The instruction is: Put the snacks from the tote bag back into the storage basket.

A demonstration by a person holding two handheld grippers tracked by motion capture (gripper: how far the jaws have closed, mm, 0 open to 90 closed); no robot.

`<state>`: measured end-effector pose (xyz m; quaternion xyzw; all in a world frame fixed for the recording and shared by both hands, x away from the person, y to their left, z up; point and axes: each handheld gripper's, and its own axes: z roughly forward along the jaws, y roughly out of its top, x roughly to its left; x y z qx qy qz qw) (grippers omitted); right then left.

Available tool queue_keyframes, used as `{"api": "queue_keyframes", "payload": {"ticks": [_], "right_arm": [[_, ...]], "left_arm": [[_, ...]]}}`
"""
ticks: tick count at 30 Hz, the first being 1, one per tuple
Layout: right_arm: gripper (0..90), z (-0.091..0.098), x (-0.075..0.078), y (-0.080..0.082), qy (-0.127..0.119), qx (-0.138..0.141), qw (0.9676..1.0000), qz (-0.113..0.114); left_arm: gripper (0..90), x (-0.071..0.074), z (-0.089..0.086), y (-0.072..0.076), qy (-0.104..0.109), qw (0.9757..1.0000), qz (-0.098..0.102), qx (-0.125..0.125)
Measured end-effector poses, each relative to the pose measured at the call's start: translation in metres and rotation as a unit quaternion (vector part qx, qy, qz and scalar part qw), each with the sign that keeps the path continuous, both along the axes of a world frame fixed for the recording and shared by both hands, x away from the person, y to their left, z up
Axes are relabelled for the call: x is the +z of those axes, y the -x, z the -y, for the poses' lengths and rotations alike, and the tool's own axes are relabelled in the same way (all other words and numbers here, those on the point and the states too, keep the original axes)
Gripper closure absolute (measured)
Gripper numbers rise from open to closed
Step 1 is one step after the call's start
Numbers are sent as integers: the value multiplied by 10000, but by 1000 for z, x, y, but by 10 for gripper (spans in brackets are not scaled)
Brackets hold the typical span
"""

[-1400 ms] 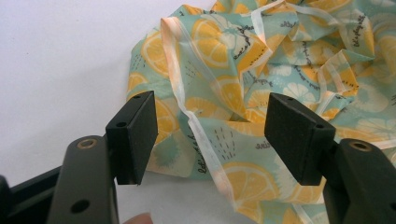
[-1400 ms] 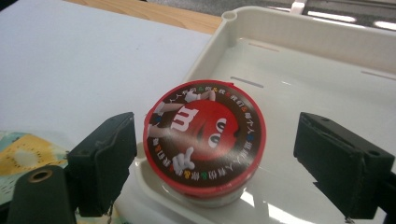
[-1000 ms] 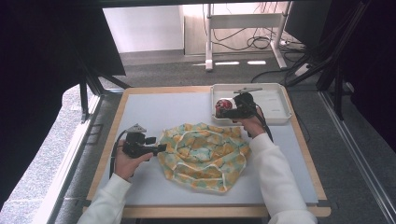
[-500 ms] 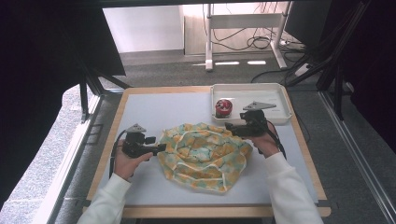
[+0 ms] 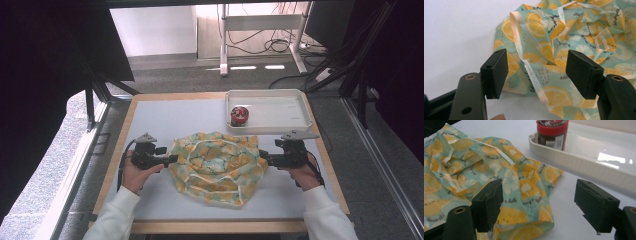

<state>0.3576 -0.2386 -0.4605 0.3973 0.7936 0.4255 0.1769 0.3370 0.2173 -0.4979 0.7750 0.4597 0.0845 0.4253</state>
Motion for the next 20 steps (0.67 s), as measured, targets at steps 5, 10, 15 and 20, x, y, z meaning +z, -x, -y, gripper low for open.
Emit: {"api": "queue_keyframes", "payload": {"ticks": [5,10,15,20], "right_arm": [[239,1,-5,1,-28,-42,10000,-65],[241,0,-4,1,-7,-14,10000,-43],[241,2,-6,0,36,-79,9999,-81],[241,2,-5,1,67,-65,10000,-33]], "left_arm": [[343,-1,0,-1,-19,10000,-21,-14],[343,-1,0,0,-9,10000,-14,-7],[343,1,-1,0,11,10000,9,0],[342,2,-2,0,21,10000,39,10]]}}
